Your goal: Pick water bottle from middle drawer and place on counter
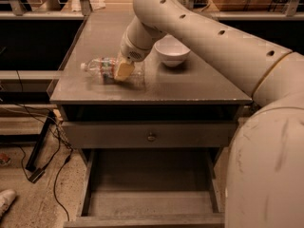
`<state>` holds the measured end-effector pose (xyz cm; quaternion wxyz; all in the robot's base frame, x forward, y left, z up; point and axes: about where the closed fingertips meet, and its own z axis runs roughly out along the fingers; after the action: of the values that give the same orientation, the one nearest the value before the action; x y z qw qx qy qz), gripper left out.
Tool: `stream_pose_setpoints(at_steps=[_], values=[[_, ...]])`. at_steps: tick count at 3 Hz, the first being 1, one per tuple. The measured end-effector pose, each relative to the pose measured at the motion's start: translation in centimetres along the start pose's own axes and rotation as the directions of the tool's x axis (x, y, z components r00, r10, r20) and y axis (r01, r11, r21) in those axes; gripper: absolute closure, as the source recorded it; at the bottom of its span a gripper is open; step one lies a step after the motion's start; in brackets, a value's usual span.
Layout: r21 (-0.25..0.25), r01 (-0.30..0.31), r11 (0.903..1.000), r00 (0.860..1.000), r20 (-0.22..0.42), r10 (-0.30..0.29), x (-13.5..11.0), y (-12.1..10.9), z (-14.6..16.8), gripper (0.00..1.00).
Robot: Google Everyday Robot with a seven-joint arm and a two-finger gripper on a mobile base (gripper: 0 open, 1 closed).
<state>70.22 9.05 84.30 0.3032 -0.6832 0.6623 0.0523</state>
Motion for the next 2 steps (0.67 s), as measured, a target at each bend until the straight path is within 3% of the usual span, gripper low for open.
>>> stream_pose_setpoints(at_steps=[2], values=[[-0.001, 0.000, 1.0000, 1.000, -0.001, 0.000, 0.01, 0.01, 0.02, 0.58]])
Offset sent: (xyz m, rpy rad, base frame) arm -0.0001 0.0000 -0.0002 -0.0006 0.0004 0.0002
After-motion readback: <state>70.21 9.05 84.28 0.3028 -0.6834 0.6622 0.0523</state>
